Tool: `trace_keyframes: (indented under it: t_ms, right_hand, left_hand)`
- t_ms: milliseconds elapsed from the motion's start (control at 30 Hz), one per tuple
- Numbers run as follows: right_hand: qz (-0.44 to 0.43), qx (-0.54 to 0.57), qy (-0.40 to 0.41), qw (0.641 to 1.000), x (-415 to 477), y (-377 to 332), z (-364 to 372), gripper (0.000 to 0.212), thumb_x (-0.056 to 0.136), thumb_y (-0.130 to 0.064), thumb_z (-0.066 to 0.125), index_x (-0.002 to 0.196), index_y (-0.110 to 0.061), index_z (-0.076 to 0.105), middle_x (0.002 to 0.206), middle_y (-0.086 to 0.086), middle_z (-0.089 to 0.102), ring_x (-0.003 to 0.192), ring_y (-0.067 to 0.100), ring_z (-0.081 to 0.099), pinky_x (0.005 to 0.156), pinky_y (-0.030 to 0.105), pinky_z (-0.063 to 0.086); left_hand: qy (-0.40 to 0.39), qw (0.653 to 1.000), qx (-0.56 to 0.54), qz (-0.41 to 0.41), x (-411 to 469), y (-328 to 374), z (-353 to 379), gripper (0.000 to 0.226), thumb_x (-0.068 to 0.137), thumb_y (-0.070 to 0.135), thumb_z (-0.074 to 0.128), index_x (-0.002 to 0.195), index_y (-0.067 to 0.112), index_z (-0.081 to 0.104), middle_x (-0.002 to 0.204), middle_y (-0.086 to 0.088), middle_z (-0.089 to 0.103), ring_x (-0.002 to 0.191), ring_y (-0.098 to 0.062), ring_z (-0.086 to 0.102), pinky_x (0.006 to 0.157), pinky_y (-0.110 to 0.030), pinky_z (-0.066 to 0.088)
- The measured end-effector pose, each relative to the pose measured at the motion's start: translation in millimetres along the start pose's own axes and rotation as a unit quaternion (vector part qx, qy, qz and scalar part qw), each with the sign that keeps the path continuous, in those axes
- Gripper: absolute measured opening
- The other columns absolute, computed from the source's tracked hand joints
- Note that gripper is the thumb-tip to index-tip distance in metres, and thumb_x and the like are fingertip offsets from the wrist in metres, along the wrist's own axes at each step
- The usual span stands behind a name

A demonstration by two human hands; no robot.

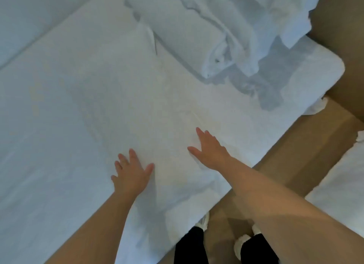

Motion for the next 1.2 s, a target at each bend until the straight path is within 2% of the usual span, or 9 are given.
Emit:
trace_keyframes:
  t_ms: [233,333,533,733,867,933,1033,1100,1200]
  right_hand:
    - [0.06,0.182,0.064,0.979,103,-28,4,0.121,0.059,-0.089,0.054,0.154,-0.034,0.003,0.155,0.011,0.028,0.142,0.033,0.03,0.114,0.053,0.028]
    - [0.055,0.233,0.051,0.97,130,-30,2,0.12,0.069,-0.076,0.064,0.155,-0.028,-0.004,0.159,0.011,0.023,0.144,0.029,0.027,0.117,0.044,0.024]
    - [0.054,0.227,0.084,0.969,144,-29,-9,0.113,0.069,-0.067,0.074,0.152,-0.013,0.019,0.148,0.006,0.041,0.133,0.025,0.043,0.11,0.039,0.036]
    - [0.078,0.297,0.048,0.951,96,-15,-7,0.1,0.068,-0.058,0.08,0.143,-0.012,0.033,0.133,0.002,0.051,0.117,0.02,0.055,0.099,0.04,0.048]
    - [0.121,0.309,-0.043,0.942,43,21,10,0.063,0.08,-0.041,0.076,0.126,-0.013,0.043,0.107,-0.001,0.058,0.085,0.007,0.061,0.054,0.015,0.05]
    - [0.12,0.274,-0.07,0.951,42,24,8,0.044,0.083,-0.047,0.073,0.11,-0.02,0.052,0.099,-0.006,0.061,0.081,0.004,0.061,0.053,0.009,0.048]
    - [0.075,0.266,-0.068,0.959,69,0,-2,0.104,0.06,-0.07,0.078,0.141,-0.019,0.037,0.131,-0.002,0.057,0.112,0.016,0.061,0.097,0.032,0.05]
    - [0.051,0.292,-0.051,0.954,92,-5,-1,0.117,0.052,-0.07,0.082,0.145,-0.02,0.031,0.133,-0.001,0.056,0.116,0.018,0.06,0.1,0.04,0.049]
    - [0.077,0.33,-0.054,0.939,99,-1,10,0.107,0.048,-0.065,0.087,0.133,-0.015,0.049,0.116,0.001,0.068,0.098,0.018,0.07,0.083,0.036,0.057]
  left_hand:
    - [0.012,0.901,-0.4,-0.166,104,-67,21,0.122,0.07,0.08,0.057,0.154,0.019,-0.009,0.159,-0.018,0.01,0.145,-0.038,0.018,0.118,-0.05,0.018]
    - [0.024,0.848,-0.493,-0.194,130,-78,24,0.126,0.066,0.08,0.061,0.154,0.018,-0.004,0.157,-0.014,0.022,0.142,-0.034,0.028,0.116,-0.045,0.025]
    - [0.082,0.822,-0.517,-0.223,134,-86,14,0.111,0.066,0.079,0.064,0.143,0.008,0.029,0.143,-0.01,0.044,0.13,-0.029,0.046,0.106,-0.038,0.038]
    - [0.098,0.868,-0.455,-0.174,89,-78,3,0.095,0.079,0.075,0.052,0.143,0.007,0.036,0.141,-0.015,0.049,0.128,-0.032,0.048,0.103,-0.036,0.037]
    - [0.033,0.881,-0.42,-0.213,33,-79,44,0.103,0.078,0.08,0.047,0.144,0.003,0.032,0.142,-0.022,0.046,0.128,-0.037,0.046,0.105,-0.041,0.037]
    - [-0.008,0.859,-0.446,-0.252,30,-85,65,0.115,0.069,0.084,0.048,0.147,0.002,0.024,0.146,-0.022,0.039,0.131,-0.038,0.043,0.108,-0.046,0.036]
    - [-0.021,0.802,-0.532,-0.271,55,-89,66,0.121,0.066,0.079,0.056,0.153,0.011,0.006,0.154,-0.016,0.028,0.137,-0.034,0.036,0.112,-0.047,0.032]
    - [-0.009,0.775,-0.578,-0.253,75,-84,58,0.118,0.068,0.074,0.063,0.153,0.015,0.005,0.152,-0.012,0.032,0.133,-0.031,0.042,0.11,-0.044,0.037]
    - [-0.004,0.787,-0.565,-0.25,77,-82,53,0.145,0.038,0.091,0.066,0.15,0.01,0.024,0.145,-0.011,0.045,0.126,-0.031,0.051,0.107,-0.045,0.042]
Point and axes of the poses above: each hand's wrist, its own x-axis towards the middle knuckle, its own z-axis out of the palm, y = z × x, the point moved 9 cm from there along x, towards the middle knuckle
